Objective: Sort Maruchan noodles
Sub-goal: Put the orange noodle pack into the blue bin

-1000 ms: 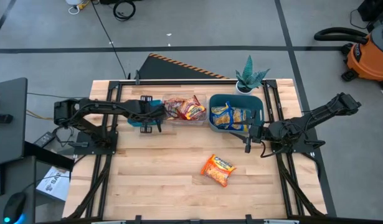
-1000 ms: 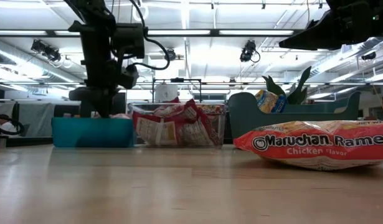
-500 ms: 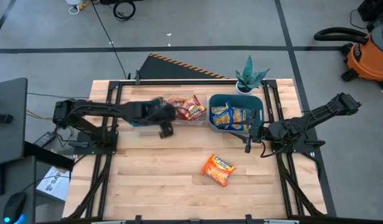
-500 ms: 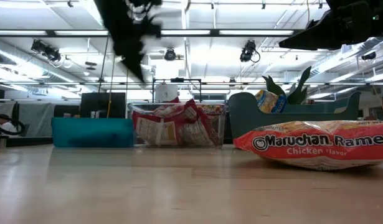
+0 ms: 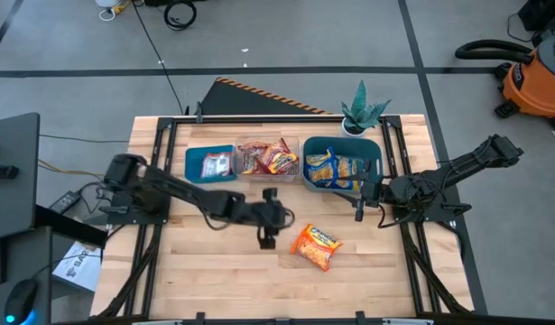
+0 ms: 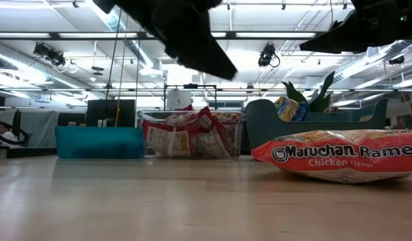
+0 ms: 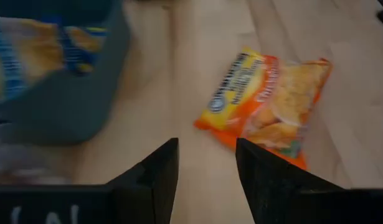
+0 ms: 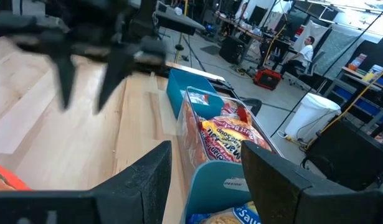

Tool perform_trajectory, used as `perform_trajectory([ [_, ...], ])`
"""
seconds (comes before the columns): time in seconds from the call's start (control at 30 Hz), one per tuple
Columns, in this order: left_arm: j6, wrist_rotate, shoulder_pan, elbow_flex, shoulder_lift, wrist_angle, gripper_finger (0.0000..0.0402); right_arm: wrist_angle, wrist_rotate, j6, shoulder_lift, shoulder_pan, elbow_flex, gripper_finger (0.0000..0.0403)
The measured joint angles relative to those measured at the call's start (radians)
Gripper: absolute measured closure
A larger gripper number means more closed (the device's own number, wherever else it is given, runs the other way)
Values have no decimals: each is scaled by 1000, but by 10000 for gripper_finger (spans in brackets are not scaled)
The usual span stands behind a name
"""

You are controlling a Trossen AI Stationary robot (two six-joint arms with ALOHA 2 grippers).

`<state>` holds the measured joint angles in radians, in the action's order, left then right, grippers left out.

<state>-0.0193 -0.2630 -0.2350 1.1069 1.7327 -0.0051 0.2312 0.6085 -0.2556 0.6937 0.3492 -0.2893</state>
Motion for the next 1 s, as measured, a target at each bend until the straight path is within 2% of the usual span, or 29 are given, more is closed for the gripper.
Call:
perform_trajectory([
  [0.13,-3,34,-42,44,108,60,237,0,1,-2,0,0,0,204],
  [0.33,-32,206,-91,131,217,46,237,0,1,-5,0,0,0,204],
  [0.43,-98,228,-109,155,263,19,237,-1,0,-1,0,0,0,204],
  [0.6,-159,196,-122,166,308,-32,237,9,-3,-7,0,0,0,204],
  [0.77,-185,44,-141,166,317,-52,237,22,-4,-27,0,0,0,204],
  [1.0,-272,26,-140,166,326,-28,237,22,-3,-32,0,0,0,204],
])
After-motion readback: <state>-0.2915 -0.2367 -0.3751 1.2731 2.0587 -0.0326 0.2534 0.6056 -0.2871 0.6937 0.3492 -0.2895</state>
